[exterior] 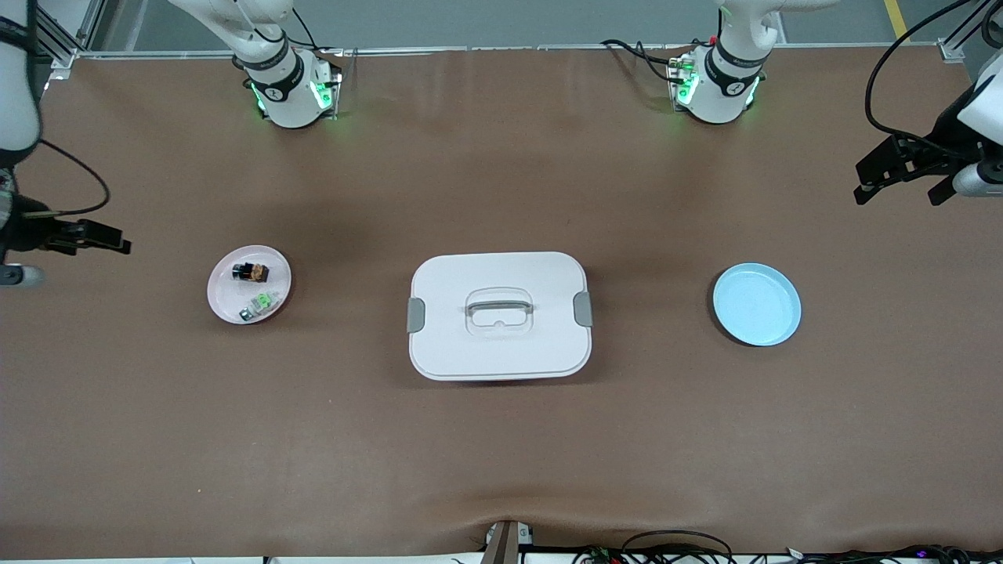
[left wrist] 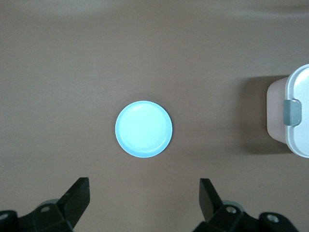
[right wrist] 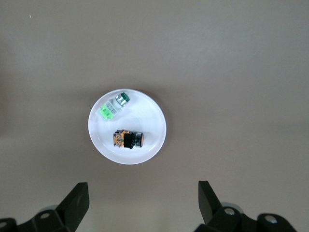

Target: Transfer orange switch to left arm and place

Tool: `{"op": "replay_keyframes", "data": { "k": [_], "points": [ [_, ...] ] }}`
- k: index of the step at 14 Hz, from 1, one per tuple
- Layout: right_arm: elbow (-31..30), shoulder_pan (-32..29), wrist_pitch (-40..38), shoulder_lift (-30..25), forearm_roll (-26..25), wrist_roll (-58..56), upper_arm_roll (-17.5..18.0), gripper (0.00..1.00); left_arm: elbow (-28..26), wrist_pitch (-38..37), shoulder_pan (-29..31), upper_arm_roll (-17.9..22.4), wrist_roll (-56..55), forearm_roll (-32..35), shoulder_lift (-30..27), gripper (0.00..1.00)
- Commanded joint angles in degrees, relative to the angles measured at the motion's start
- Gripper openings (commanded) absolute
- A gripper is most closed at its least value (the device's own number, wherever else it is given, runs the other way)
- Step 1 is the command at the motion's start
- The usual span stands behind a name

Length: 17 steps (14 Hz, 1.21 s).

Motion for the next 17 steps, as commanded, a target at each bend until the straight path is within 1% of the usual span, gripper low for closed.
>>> {"op": "replay_keyframes", "data": {
  "k": [1, 3, 7, 9, 11, 14, 17],
  "points": [
    [-15.6, 2.0, 10.9, -8.0, 0.3, 0.1, 0.3, 1.00, 1.4, -1.3, 0.1, 0.0, 0.4, 0.1, 0.6, 1.00],
    [-22.4, 3.2, 18.4, -9.4, 0.3, 1.3, 0.3, 1.00, 1.5, -1.3, 0.1, 0.0, 0.4, 0.2, 0.7, 1.00],
    [-32.0, 6.8, 30.2, -9.4, 0.3, 5.4, 0.3, 1.00, 1.5, -1.3, 0.2, 0.0, 0.4, 0.1, 0.9, 1.00],
    [-35.5, 7.7, 36.5, -8.8, 0.2, 6.1, 0.3, 1.00, 1.5, -1.3, 0.1, 0.0, 0.4, 0.1, 0.9, 1.00],
    [-36.4, 7.7, 39.7, -5.8, 0.2, 6.1, 0.3, 1.00, 1.5, -1.3, 0.2, 0.0, 0.4, 0.1, 0.9, 1.00],
    [-36.4, 7.7, 43.0, -1.3, -0.6, 6.0, 0.3, 1.00, 1.5, -1.3, 0.3, 0.0, 0.4, 0.1, 0.9, 1.00],
    [-36.3, 7.5, 48.4, 4.1, -0.6, 6.0, 0.2, 1.00, 1.5, -1.3, 0.3, 0.0, 0.4, 0.1, 0.9, 1.00]
  ]
}}
